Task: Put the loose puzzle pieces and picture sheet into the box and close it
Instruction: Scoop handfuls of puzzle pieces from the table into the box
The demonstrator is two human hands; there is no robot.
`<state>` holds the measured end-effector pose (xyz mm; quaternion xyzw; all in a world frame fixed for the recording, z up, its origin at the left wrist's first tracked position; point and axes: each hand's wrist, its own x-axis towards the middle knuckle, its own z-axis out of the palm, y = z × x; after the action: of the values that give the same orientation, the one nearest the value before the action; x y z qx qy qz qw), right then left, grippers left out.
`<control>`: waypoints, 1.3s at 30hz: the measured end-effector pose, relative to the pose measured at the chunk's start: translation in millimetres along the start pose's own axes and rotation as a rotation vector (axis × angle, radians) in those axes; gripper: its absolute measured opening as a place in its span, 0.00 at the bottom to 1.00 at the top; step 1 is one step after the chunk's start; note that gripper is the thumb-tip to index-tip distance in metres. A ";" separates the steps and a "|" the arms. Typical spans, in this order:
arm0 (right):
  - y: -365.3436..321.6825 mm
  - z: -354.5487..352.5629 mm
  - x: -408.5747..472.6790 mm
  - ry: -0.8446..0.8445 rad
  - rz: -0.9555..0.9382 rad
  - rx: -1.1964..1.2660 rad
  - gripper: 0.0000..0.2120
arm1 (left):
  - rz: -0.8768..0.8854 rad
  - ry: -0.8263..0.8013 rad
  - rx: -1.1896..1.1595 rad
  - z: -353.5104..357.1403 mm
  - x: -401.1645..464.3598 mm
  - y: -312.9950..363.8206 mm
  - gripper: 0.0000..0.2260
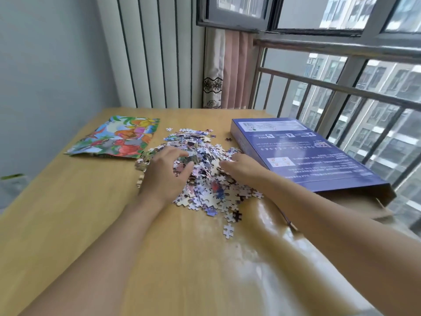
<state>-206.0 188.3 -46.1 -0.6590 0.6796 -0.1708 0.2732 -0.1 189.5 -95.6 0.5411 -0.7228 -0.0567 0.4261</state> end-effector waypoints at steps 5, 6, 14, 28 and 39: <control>1.2 -8.5 -5.9 0.161 -0.086 -0.005 0.25 | 0.018 -0.008 0.083 1.2 -5.2 4.8 0.14; 0.8 -6.5 -6.9 0.182 -0.081 -0.038 0.29 | -0.013 0.032 0.163 -1.0 -5.1 5.0 0.17; -12.2 32.5 -5.2 -0.003 -0.112 0.005 0.62 | -0.445 -0.094 0.111 0.1 -4.0 -9.7 0.21; -5.7 35.1 6.9 0.257 -0.262 -0.128 0.27 | -0.358 -0.008 -0.161 -0.3 -2.0 2.6 0.11; -3.3 26.4 3.7 0.255 -0.276 0.090 0.27 | -0.252 -0.081 -0.159 0.0 -3.6 -0.5 0.18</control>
<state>-187.5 187.7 -65.6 -0.7061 0.6036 -0.3189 0.1878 0.4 192.3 -97.9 0.5893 -0.6590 -0.1886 0.4277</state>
